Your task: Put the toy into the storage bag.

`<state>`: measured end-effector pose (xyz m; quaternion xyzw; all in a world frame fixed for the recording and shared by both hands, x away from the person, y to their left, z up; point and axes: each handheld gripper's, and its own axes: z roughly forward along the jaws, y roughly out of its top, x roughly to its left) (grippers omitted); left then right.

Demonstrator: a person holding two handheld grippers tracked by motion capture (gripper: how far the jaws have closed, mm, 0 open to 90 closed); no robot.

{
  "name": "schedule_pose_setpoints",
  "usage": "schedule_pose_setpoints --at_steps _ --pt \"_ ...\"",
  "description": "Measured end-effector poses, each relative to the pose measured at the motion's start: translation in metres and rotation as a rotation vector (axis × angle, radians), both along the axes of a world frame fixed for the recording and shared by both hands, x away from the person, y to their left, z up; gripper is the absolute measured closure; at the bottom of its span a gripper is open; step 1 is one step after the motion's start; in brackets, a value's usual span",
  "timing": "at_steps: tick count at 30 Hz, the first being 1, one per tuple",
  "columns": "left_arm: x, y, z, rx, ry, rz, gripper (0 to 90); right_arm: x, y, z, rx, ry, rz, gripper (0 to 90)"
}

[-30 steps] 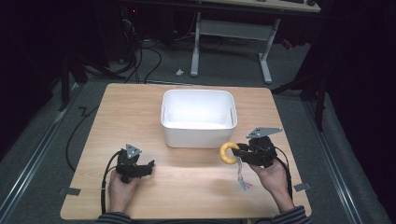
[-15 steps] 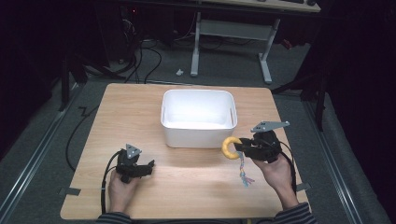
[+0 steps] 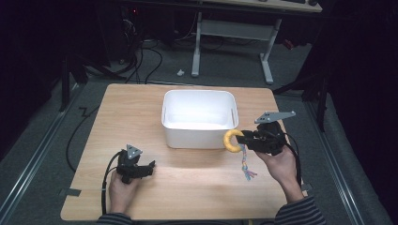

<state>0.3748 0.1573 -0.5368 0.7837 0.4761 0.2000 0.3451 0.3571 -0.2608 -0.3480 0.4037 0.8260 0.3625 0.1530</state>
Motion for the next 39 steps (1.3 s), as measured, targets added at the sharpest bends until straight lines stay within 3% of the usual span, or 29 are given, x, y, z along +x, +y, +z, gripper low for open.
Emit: schedule_pose_setpoints --at_steps 15,39 --pt "0.000 0.000 0.000 -0.001 0.000 0.000 17.0 0.022 0.006 0.026 0.012 0.016 -0.001 69.0" --pt "0.000 0.000 0.000 -0.001 0.000 0.000 17.0 0.055 0.023 0.047 -0.006 0.033 -0.014 69.1"
